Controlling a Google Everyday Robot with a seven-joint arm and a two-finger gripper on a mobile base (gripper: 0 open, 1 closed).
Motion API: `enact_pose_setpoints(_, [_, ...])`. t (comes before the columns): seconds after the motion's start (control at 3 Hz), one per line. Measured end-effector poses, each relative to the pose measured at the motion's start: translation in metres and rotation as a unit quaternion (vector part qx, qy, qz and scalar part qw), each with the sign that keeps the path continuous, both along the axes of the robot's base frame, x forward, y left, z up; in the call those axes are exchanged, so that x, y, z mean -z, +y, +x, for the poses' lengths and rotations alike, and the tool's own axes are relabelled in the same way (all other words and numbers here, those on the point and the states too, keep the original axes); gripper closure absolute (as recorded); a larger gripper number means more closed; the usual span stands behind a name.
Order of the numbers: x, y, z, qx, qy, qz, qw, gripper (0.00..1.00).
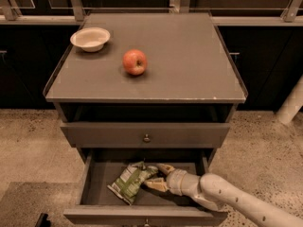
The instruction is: Pick green jalapeno chip bag from middle drawer and place on counter
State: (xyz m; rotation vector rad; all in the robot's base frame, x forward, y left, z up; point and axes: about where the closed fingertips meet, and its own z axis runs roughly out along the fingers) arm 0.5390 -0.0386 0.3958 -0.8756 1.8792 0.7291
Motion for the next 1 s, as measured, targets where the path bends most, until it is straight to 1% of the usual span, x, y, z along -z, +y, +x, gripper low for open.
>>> enact_pose_setpoints(0.67, [0.0, 0.0001, 0.0, 0.0, 0.0, 0.0, 1.0, 0.84])
enact_pose_setpoints(1.0, [0.0, 0.0001, 0.0, 0.0, 0.0, 0.0, 1.0, 0.79])
